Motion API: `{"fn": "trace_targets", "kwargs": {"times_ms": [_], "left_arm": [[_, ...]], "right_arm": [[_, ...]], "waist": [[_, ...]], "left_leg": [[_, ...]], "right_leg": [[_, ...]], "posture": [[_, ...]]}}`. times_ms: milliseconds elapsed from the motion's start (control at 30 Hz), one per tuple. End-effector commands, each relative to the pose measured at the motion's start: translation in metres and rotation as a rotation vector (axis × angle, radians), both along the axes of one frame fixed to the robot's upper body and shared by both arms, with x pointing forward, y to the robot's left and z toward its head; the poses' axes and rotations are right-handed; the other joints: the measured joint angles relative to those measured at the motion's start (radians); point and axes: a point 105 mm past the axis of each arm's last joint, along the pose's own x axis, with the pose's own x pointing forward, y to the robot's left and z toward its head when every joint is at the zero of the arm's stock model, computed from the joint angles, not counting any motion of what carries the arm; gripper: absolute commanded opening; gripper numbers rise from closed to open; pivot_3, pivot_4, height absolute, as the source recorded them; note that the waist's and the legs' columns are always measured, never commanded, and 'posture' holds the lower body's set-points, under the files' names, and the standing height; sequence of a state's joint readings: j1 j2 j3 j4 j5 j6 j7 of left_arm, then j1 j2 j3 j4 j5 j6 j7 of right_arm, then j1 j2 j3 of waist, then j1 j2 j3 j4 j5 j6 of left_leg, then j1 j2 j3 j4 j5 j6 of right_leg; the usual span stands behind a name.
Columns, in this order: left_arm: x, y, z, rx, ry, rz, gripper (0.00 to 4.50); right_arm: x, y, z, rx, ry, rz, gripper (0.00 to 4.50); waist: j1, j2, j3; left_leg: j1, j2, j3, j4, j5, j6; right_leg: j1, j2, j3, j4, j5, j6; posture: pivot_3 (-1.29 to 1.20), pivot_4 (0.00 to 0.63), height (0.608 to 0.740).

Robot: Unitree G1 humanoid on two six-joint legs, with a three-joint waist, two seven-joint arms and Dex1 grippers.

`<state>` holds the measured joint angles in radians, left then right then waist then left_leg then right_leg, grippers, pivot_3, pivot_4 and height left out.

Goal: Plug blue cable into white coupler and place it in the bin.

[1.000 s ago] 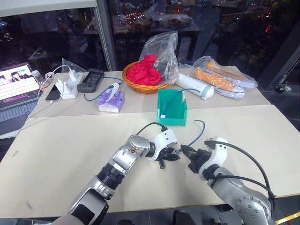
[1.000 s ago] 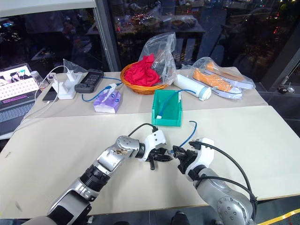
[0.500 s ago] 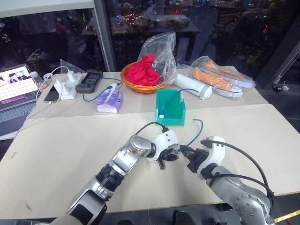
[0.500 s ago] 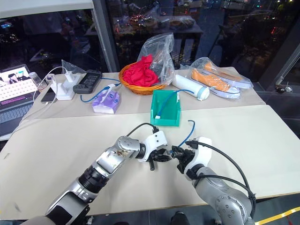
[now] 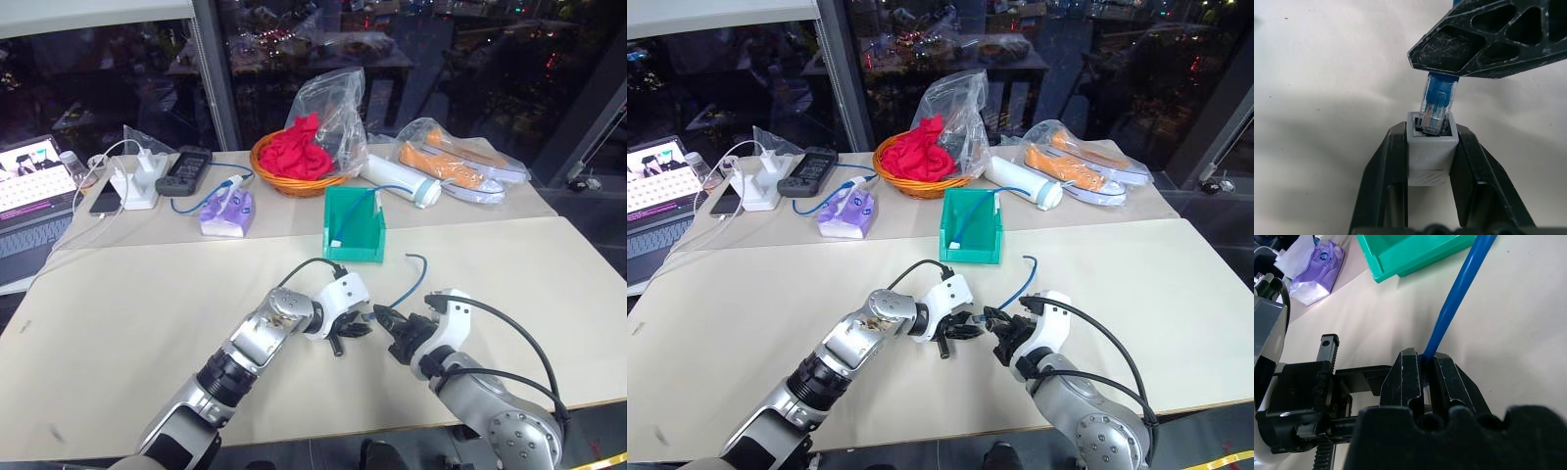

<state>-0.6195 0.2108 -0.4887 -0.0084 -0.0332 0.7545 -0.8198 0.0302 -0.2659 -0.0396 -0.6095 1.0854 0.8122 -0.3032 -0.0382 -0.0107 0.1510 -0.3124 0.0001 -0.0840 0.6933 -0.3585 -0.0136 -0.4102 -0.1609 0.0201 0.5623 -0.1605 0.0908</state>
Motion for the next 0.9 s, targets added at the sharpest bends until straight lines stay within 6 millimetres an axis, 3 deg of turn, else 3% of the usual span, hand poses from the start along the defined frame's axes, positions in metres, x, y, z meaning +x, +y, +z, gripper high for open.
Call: {"fn": "trace_targets", "kwargs": {"times_ms": [33,500,900], "left_arm": [[-0.002,0.001,-0.006,0.011,0.016,0.017,0.67],[-0.003,-0.004,-0.006,0.007,0.016,0.021,0.67],[-0.005,-0.006,-0.006,-0.014,0.038,0.06,0.67]], "right_arm": [[-0.019,0.033,-0.019,0.023,0.105,0.185,0.0],[-0.011,0.046,-0.025,-0.032,0.14,0.302,0.0],[-0.01,0.042,-0.031,-0.067,0.18,0.29,0.0]], "waist": [[0.0,0.0,0.0],[-0.006,-0.001,-0.001],[-0.006,-0.003,-0.004]], "left_leg": [[0.0,0.0,0.0,0.0,0.0,0.0],[0.007,0.001,0.0,0.0,-0.001,0.001],[0.011,0.002,0.0,-0.002,-0.001,0.001]], "right_leg": [[0.0,0.0,0.0,0.0,0.0,0.0],[0.006,0.002,0.001,0.0,-0.001,-0.001],[0.007,0.006,0.006,0.001,-0.001,-0.001]], "posture": [[0.0,0.15,0.74],[0.0,0.15,0.74],[0.0,0.15,0.74]]}}
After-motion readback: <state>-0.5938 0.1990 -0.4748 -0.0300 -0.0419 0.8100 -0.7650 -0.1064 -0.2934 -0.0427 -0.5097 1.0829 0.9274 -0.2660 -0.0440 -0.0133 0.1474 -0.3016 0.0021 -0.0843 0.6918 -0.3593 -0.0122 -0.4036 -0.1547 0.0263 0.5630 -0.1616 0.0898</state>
